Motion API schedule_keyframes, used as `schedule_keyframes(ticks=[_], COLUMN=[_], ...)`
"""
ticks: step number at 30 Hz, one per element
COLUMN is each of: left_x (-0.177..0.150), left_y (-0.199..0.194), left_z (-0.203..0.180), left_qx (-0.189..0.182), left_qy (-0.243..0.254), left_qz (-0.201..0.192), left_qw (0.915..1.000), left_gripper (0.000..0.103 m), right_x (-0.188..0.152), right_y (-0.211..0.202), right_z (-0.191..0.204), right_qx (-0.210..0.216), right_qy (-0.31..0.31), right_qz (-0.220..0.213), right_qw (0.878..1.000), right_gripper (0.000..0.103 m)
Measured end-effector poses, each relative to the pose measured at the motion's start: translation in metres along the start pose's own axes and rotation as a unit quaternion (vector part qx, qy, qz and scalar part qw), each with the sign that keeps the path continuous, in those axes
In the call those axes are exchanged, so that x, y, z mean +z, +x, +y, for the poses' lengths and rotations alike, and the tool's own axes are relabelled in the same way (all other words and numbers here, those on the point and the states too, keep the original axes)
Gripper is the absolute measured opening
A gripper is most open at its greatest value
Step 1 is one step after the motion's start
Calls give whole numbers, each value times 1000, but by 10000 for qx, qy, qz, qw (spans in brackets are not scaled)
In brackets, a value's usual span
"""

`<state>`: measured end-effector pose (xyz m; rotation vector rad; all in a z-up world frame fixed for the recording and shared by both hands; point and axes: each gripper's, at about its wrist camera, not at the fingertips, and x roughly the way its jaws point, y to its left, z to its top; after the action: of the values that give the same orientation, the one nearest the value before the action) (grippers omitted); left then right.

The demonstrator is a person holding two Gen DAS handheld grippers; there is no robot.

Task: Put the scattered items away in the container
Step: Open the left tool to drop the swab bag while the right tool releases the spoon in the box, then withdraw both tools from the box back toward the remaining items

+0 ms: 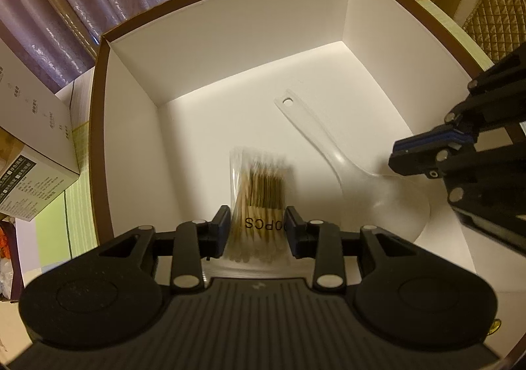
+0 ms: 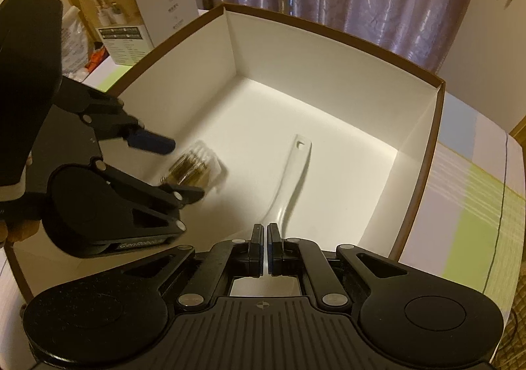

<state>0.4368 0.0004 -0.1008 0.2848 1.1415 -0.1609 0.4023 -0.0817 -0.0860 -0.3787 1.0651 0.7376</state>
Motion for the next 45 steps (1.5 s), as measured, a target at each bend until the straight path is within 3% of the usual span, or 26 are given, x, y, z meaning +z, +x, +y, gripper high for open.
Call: schedule_keyframes(ticks=[3, 10, 14, 22, 32, 33, 34, 35, 36, 37, 40, 45], left_x=[-1, -1, -2, -3, -13, -14, -16, -17, -18, -20, -25, -32], left_y=[-3, -12, -21, -39, -60, -63, -66, -69, -72, -76, -89, -105], left_z=[-2, -3, -9, -8, -5, -5, -6, -6, -7, -7, -4, -6], left_qx=[48, 5, 103, 188, 126, 131, 155, 172, 185, 221, 264, 396], left_qy=[22, 57, 121, 49, -202, -210, -223, -235, -251, -278, -353, -335], left_qz=[-57, -143, -256, -422, -619, -642, -675, -714, -751, -788, -975, -1102], left_qw=[10000, 9999, 9995, 9989, 9978, 9976, 9973, 9970, 9967, 9963, 9943, 9926], left_gripper=[52, 58, 78, 84, 91, 91, 91, 92, 92, 89, 95, 96], right_x=[-1, -3, -6, -14, -30, -32, -35, -40, -47, -50, -59, -68], right_y=[2, -1, -5, -17, -40, -42, -47, -52, -58, -63, -74, -88], right_z=[2, 8, 11, 17, 17, 17, 18, 20, 22, 22, 18, 22], right_qx=[6, 24, 20, 29, 263, 294, 240, -97, -257, -203, 1, -119], right_qy=[-44, -242, -360, -500, -86, -15, 72, 117, 68, 56, 437, 592], right_qz=[6, 1, -50, -213, -545, -584, -678, -875, -1166, -1255, -1315, -1378], right_qw=[10000, 9997, 9993, 9985, 9981, 9979, 9974, 9960, 9928, 9919, 9904, 9886], right_gripper=[6, 6, 6, 6, 8, 44, 96, 103, 103, 103, 103, 103])
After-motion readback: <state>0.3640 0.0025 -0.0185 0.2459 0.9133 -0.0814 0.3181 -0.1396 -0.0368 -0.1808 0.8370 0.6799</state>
